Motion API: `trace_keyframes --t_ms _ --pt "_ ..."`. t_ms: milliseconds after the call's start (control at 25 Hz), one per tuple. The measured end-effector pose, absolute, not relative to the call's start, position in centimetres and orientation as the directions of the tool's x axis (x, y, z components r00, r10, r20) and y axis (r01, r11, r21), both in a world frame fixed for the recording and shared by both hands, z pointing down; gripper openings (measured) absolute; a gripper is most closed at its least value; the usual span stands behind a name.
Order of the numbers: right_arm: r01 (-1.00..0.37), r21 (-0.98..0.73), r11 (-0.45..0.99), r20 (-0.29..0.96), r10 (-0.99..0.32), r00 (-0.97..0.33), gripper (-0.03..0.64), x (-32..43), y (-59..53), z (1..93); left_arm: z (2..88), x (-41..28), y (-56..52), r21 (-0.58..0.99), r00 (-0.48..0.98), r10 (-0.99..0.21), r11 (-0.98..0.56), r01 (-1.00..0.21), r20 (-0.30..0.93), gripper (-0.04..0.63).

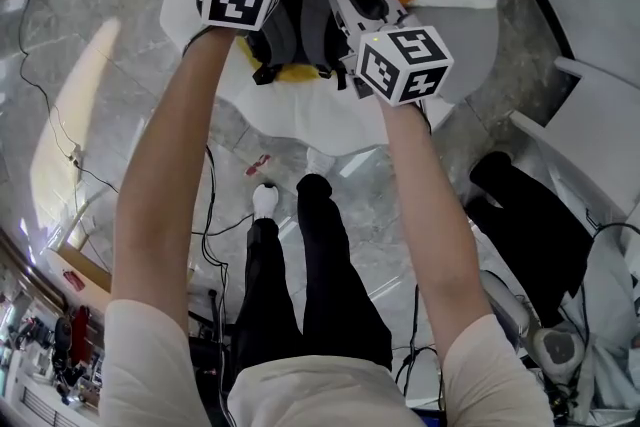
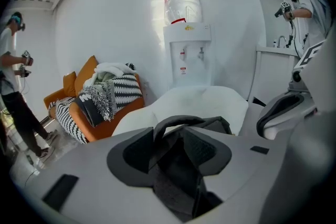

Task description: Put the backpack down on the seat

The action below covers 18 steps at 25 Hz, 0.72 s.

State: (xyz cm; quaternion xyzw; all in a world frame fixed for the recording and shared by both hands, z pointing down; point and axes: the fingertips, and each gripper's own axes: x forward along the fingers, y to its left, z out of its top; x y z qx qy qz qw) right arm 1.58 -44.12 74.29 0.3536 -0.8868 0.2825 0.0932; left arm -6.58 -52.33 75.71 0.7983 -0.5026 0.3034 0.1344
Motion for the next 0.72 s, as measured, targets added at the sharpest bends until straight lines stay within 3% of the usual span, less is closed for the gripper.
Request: trace_keyframes --t_ms 720 --pt "-0.695 -0.425 0.579 0.372 -0.589 -0.718 0.025 1.5 -42.9 73.5 74.8 -6.5 -50.8 -0.069 0.333 -0.715 -0.469 -0.880 0.615 0.203"
